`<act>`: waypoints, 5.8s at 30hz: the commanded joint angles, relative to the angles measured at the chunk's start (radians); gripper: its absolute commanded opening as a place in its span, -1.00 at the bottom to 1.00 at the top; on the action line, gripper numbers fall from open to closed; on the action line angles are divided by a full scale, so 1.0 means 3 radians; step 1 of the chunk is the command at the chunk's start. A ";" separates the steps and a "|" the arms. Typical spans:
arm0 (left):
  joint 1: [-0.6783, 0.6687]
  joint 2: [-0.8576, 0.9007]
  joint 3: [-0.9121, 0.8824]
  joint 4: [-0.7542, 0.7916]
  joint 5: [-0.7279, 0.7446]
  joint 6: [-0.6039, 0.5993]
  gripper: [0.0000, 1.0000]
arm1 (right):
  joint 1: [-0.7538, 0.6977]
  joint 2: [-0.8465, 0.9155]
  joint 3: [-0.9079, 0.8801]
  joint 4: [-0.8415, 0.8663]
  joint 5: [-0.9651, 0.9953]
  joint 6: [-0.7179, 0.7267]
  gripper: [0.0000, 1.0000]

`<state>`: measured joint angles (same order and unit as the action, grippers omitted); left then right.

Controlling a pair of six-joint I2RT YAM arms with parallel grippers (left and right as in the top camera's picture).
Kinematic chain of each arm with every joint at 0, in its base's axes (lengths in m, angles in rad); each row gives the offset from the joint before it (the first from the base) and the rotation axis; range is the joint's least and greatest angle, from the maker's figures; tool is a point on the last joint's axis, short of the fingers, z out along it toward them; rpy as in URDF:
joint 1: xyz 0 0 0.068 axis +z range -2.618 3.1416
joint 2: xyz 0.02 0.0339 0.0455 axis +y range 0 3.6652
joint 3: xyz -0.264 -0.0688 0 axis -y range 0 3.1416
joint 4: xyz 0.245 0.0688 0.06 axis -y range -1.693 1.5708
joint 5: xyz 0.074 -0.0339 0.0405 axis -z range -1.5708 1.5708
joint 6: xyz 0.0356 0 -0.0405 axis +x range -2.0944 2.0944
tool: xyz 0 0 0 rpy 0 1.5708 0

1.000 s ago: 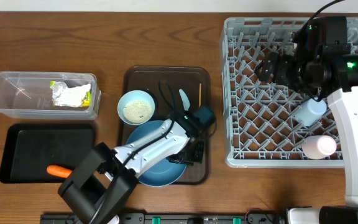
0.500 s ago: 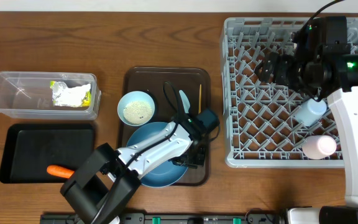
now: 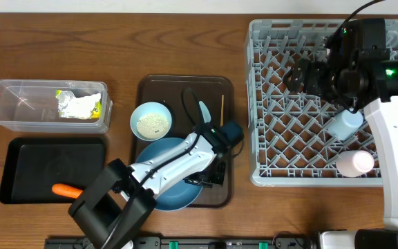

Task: Sort waste into correct bins and load items into the dishwasher rack
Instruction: 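Lift the blue plate off the brown tray with the left gripper, then tip the blue plate over the black tray to dump the food, then carry the blue plate with the left gripper toward the dish rack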

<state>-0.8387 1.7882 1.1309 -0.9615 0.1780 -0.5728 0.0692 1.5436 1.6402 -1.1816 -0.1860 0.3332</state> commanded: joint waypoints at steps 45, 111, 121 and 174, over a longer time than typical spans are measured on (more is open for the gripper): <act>-0.0488 0.0102 0.0009 0.0022 -0.0529 0.0380 -0.66 | -0.0034 0.0004 -0.0001 0.0011 0.0008 -0.0003 0.98; 0.2838 -0.3961 0.0226 0.0070 -0.0971 0.0771 -0.88 | -0.0034 0.0004 -0.0001 -0.0089 0.0009 -0.0006 0.98; 0.2962 -0.3374 -0.0187 0.0395 -0.0669 0.0944 -0.86 | -0.0034 0.0004 -0.0001 -0.0122 0.0009 -0.0053 0.98; 0.2076 -0.1910 0.0327 0.1507 0.2667 0.2282 -0.88 | -0.0239 -0.0033 0.0010 -0.0150 0.0323 -0.0017 0.99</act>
<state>-0.2134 1.2118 1.2018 -0.5968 0.8169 0.1074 0.0536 1.5436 1.6390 -1.2301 -0.1547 0.3286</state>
